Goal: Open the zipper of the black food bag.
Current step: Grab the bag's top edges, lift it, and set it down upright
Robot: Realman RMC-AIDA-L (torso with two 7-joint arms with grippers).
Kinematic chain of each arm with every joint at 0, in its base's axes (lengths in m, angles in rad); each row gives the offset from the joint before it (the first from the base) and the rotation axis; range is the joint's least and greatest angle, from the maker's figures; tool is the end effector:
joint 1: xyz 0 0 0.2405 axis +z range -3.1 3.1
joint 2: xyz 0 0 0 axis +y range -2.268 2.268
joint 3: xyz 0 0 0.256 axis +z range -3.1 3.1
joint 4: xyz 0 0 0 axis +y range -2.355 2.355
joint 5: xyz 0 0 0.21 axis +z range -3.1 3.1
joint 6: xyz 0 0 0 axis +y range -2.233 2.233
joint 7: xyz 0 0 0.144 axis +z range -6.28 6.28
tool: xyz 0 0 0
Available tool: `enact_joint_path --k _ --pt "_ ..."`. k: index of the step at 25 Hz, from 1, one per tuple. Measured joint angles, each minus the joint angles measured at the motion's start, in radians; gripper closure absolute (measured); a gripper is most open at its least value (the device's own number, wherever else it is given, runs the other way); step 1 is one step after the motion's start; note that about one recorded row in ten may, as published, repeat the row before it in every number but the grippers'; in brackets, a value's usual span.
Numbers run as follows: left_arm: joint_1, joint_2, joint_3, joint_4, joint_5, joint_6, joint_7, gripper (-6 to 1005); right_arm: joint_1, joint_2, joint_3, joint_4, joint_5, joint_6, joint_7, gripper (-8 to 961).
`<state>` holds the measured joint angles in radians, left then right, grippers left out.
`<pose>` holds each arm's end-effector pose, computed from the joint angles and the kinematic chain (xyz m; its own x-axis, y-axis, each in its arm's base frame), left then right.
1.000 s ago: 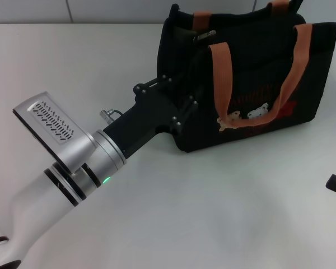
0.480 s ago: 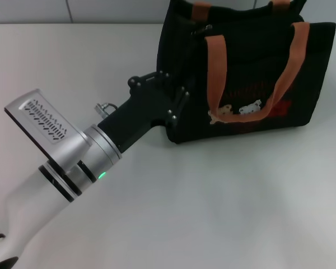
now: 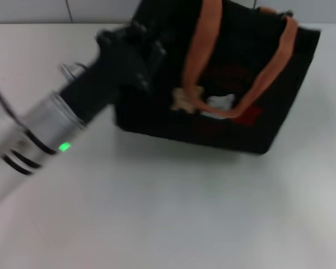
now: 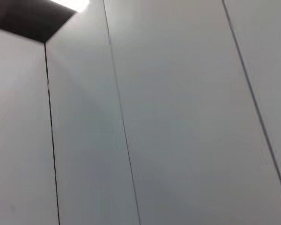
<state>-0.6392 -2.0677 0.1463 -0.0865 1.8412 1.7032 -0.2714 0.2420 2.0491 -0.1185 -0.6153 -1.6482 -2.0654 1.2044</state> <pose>-0.2078 0.3141 -0.0357 0.5115 -0.3752 0.7730 0.3147 -0.7553 -0.5748 0.3191 0.2170 0.1186 0.4186 0.1312 -0.8986 -0.5877 -0.7152 -0.3782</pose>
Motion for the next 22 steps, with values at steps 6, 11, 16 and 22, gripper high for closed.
enact_joint_path --k 6,11,16,22 --pt "-0.016 -0.003 0.012 0.205 0.002 0.17 -0.155 838 0.071 -0.001 -0.014 -0.099 0.045 0.013 0.181 130" --pt "-0.043 -0.007 0.141 0.29 0.002 0.179 -0.24 839 0.147 0.023 -0.133 -0.242 0.026 0.119 0.317 131" --pt "-0.054 -0.009 0.202 0.297 0.002 0.16 -0.239 839 0.206 0.019 -0.335 -0.43 -0.021 0.267 0.566 132" --pt "-0.061 -0.011 0.269 0.312 -0.002 0.166 -0.219 838 0.268 0.016 -0.53 -0.702 -0.242 0.309 0.864 132"
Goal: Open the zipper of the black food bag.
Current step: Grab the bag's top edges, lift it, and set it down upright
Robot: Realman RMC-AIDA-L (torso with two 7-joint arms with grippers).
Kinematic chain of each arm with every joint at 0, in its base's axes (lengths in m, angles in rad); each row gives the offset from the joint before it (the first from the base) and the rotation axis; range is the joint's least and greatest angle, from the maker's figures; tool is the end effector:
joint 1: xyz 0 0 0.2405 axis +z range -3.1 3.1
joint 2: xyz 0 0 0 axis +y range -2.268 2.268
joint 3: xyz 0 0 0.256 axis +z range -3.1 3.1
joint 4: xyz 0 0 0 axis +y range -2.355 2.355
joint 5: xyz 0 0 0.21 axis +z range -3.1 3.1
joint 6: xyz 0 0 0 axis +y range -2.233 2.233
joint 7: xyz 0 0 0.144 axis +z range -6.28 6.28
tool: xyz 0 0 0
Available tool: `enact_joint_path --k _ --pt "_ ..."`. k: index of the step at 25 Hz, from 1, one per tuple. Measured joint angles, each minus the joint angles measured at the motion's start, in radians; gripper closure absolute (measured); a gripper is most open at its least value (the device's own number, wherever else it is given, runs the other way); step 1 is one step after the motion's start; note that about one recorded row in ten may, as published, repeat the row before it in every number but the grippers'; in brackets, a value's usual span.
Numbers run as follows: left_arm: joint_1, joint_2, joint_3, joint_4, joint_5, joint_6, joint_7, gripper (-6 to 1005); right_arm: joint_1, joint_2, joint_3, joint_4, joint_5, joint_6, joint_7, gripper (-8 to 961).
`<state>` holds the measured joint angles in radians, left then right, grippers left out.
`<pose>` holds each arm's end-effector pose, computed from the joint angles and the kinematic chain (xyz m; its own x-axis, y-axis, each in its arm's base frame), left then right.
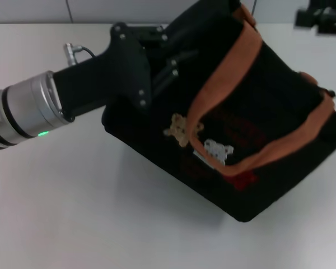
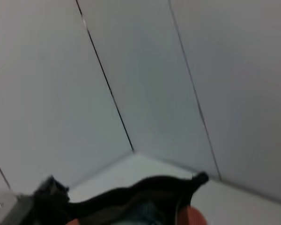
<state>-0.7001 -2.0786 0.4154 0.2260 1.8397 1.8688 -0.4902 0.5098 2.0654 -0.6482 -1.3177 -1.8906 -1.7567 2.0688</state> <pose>-0.1878 0.3180 -0.0127 0.5096 -0.4094 0.7568 -0.0289 -0.8872 -0.4605 0.1851 0.3413 0.1221 0.7160 -0.3825 -0.5839 -0.5641 -0.8098 -0.1613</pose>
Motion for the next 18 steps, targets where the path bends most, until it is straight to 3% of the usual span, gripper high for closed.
enact_joint_path --k 5,10,13,18 --pt "-0.001 -0.002 0.032 -0.001 -0.003 -0.005 0.043 842 0.016 0.0 -0.051 -0.071 -0.063 -0.004 0.148 133" --pt "-0.005 -0.002 0.042 -0.004 -0.002 -0.007 0.06 848 0.046 -0.013 -0.056 -0.121 -0.08 -0.046 0.333 138" --pt "-0.008 -0.001 0.056 -0.003 -0.003 -0.003 0.073 848 0.081 -0.034 -0.045 -0.151 -0.066 -0.149 0.458 141" --pt "-0.011 -0.001 0.057 -0.004 -0.002 0.0 0.089 848 0.119 -0.061 -0.042 -0.125 -0.065 -0.195 0.514 146"
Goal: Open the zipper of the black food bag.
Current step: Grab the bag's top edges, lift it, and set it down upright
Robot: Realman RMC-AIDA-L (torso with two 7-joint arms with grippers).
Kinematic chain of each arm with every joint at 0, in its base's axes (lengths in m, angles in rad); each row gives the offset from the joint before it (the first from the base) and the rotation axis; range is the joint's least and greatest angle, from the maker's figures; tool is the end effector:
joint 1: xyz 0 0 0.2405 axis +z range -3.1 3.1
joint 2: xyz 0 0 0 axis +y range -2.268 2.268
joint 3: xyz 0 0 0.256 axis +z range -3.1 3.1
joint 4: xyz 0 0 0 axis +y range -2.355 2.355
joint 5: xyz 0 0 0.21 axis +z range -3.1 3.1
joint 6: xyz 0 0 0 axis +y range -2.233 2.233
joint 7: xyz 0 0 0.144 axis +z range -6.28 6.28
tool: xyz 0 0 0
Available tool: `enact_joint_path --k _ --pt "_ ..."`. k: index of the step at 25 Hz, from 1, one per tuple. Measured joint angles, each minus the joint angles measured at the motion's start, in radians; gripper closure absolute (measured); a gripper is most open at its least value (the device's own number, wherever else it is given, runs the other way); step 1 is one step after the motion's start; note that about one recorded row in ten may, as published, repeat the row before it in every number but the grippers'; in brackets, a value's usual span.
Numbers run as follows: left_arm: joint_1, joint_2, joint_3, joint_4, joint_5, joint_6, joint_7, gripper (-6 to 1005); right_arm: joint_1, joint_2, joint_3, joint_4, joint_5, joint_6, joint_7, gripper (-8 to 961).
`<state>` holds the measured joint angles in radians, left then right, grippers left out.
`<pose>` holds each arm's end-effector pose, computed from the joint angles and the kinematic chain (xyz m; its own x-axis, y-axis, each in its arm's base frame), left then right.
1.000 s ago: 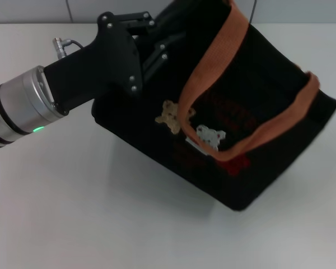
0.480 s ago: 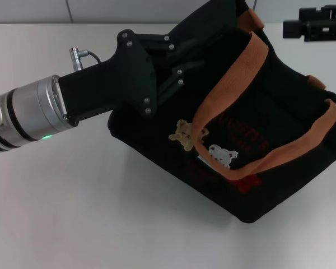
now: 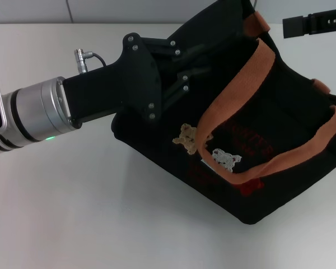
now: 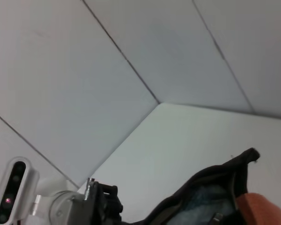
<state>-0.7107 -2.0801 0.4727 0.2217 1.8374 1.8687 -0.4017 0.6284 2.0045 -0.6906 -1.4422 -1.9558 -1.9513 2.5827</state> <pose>-0.1835 0.3149 -0.0196 0.5073 -0.4753 0.7188 -0.1187 -0.8647 -0.4880 0.1395 0.3366 0.1360 0.6195 -0.6701 -0.4089 -0.7208 -0.6919 0.0419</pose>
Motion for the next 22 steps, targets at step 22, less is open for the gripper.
enact_joint_path --k 22 --pt "-0.019 0.0 0.013 0.001 -0.001 0.011 0.02 848 0.12 -0.009 -0.067 0.123 -0.101 0.082 0.023 375"
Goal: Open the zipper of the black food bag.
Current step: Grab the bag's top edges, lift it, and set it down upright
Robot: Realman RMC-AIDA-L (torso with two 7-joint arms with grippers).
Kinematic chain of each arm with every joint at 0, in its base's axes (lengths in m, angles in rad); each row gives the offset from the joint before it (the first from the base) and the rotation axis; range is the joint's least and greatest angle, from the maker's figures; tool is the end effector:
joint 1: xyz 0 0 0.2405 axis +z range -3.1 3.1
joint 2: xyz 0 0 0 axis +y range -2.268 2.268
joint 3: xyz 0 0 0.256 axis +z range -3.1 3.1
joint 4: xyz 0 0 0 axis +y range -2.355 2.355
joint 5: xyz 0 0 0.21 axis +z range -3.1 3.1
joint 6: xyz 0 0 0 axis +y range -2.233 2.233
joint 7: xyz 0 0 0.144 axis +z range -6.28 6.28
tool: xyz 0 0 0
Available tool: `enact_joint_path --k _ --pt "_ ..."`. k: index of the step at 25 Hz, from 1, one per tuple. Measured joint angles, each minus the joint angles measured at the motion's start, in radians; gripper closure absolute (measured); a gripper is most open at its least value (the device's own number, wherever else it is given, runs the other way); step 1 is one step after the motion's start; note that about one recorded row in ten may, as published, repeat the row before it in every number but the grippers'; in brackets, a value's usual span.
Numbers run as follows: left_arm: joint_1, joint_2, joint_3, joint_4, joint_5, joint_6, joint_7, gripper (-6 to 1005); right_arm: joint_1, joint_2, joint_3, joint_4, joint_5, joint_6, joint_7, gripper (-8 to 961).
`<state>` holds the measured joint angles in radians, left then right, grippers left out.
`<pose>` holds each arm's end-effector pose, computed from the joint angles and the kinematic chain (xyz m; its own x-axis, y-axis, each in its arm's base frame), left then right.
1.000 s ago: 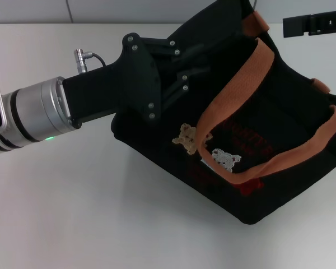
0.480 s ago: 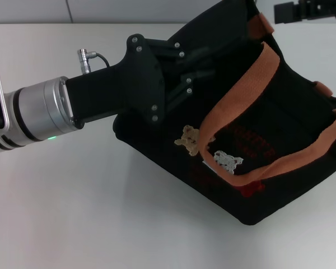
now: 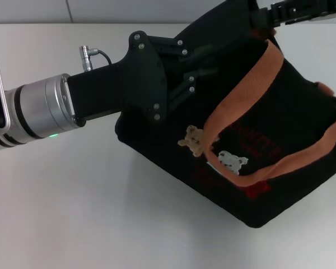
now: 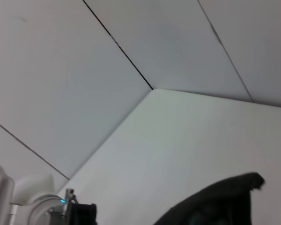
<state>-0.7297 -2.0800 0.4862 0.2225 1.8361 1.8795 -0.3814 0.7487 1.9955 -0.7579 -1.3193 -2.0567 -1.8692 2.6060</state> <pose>-0.1768 0.3162 -0.0200 0.4888 -0.5017 0.7137 -0.1579 -0.8555 -0.4932 0.1185 0.3681 0.1128 0.6217 -0.7051 -0.3411 -0.7406 -0.6709 0.0371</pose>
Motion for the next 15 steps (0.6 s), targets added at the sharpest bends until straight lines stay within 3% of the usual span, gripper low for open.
enact_joint_path --k 15 --pt "-0.008 0.0 0.0 0.0 0.002 0.002 0.0 848 0.046 0.006 -0.096 0.018 -0.081 0.042 0.011 374"
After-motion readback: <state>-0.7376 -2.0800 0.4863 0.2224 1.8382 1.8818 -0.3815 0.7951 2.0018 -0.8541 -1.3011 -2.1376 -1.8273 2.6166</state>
